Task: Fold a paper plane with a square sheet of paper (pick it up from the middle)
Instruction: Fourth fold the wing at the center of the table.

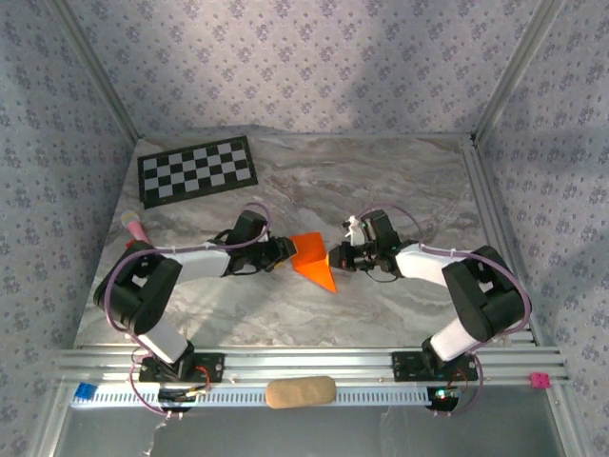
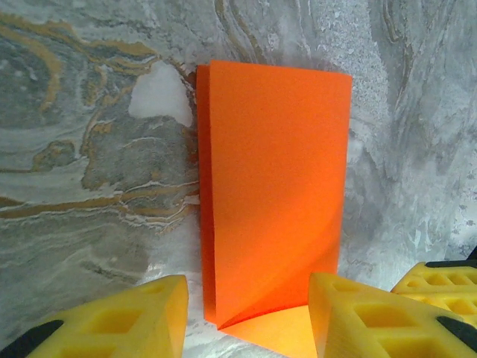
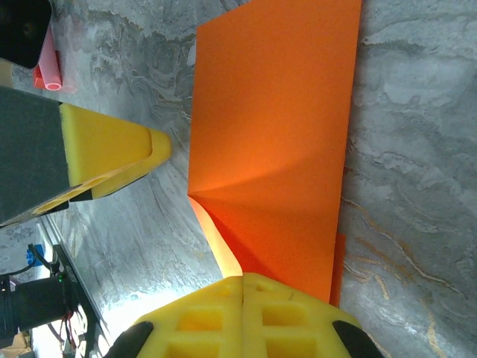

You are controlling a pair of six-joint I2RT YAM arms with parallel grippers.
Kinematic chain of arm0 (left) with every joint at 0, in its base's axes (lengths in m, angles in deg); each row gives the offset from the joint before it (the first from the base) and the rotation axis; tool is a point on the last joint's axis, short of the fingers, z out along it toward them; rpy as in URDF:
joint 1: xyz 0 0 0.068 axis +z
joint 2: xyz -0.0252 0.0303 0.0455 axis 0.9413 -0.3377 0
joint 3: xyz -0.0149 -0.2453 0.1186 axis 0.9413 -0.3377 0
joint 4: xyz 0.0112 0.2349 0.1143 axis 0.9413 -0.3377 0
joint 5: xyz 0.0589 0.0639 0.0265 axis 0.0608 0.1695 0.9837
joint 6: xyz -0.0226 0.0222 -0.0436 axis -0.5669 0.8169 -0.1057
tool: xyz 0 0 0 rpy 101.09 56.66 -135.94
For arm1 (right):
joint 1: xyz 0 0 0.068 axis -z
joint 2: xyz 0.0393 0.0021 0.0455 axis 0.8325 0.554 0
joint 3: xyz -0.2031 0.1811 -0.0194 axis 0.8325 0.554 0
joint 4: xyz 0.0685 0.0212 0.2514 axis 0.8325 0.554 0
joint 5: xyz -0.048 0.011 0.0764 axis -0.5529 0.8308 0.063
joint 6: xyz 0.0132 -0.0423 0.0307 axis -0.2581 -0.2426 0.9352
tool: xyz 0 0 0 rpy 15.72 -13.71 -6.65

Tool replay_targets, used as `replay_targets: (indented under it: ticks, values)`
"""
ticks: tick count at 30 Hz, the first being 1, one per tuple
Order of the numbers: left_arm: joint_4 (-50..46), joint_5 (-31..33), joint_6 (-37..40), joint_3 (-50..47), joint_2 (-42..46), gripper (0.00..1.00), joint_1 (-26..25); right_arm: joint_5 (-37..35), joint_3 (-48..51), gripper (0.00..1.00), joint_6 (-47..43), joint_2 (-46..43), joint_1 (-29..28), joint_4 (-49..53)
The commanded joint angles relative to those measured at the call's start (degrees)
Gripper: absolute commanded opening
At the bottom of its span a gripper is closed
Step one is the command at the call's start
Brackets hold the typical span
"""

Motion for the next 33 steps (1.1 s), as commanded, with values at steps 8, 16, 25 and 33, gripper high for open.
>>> replay_targets:
  ticks: [8,16,25,33]
  values:
    - [3.1,-2.6,-1.6,2.1,-3.4,0.47,0.0,3.2,1.8,0.01,0.9,-2.3,1.6,-2.9]
    - [3.0,-3.2,-1.6,4.0,-5.2,0.42,-0.6,3.6,2.9,0.00,1.3,-2.7,2.0,-3.9]
    - [4.0,-3.5,-2.2,5.0,-6.6,0.33,-1.0,4.1,3.2,0.00,1.0,-2.9,2.4,-4.1]
    - [3.6,-2.2,-2.7,4.5,-5.5,0.26,-1.0,3.4,3.2,0.01,0.7,-2.7,2.9,-3.2]
